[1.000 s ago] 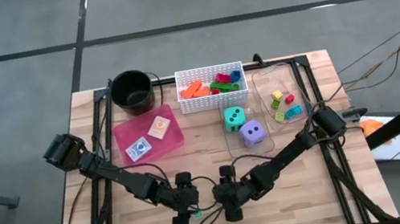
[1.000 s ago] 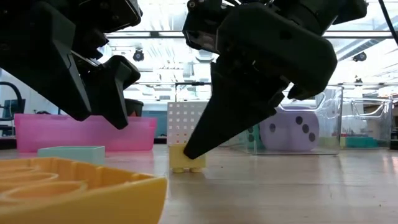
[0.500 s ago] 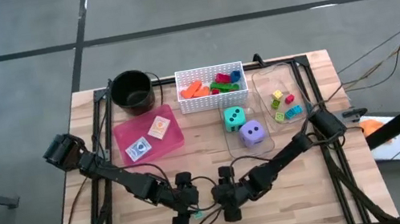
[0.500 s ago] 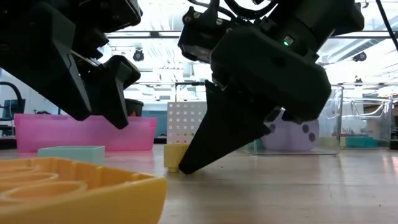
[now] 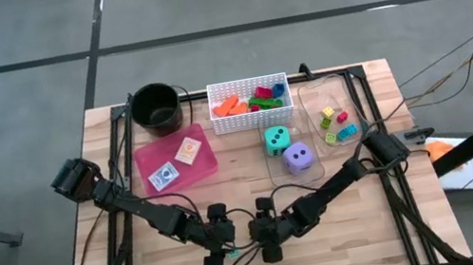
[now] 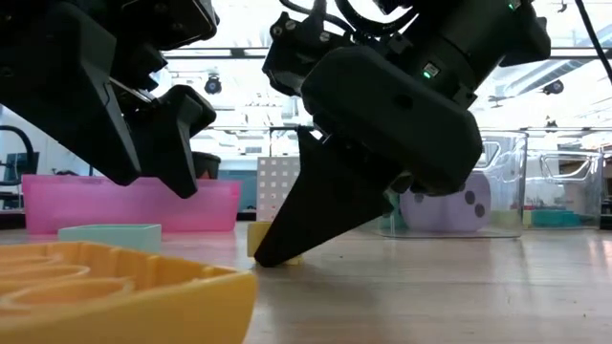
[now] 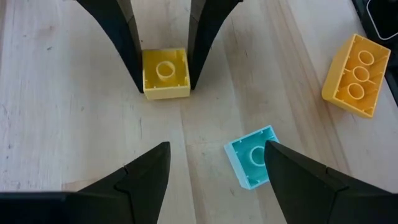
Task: Pick & Place Toys
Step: Put the small light yellow game piece into the right transparent bin, then put the small light blue game piece into the right transparent bin
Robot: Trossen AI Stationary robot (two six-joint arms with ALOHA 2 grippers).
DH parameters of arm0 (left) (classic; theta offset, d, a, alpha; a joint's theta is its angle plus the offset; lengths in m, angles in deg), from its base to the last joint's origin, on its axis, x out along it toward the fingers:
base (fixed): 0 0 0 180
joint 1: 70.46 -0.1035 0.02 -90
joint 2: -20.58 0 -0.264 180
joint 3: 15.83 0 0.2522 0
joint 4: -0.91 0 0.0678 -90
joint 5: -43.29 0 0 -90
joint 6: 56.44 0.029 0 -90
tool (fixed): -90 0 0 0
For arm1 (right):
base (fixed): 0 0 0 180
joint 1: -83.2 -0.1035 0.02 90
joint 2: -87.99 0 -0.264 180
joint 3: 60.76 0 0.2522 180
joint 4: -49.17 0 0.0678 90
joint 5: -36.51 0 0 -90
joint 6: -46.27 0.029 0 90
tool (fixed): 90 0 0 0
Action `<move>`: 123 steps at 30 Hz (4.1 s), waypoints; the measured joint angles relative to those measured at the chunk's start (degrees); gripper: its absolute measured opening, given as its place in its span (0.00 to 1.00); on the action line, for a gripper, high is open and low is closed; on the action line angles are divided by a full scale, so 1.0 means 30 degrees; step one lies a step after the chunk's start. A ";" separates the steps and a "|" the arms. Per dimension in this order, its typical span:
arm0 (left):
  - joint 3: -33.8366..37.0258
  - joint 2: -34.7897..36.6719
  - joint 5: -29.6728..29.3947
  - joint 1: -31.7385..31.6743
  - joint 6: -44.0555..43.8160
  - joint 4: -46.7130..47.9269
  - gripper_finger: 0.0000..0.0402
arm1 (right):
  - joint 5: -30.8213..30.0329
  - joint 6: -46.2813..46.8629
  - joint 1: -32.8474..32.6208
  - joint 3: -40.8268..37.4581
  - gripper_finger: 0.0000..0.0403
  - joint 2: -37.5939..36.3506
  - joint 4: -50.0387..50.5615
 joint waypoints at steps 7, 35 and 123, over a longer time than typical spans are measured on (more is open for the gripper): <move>0.0000 0.0000 0.0006 0.0000 0.0000 -0.0003 0.66 | 0.0166 -0.0006 0.0044 0.0007 0.34 -0.0015 0.0018; 0.0000 0.0000 0.0003 0.0000 0.0000 0.0005 0.66 | 0.1735 0.0357 0.0298 0.0104 0.36 -0.0451 0.0232; -0.0182 0.0000 -0.0138 -0.0204 0.3468 -0.0134 0.66 | -0.2390 0.6529 1.5340 -1.2689 0.49 -2.0765 1.5836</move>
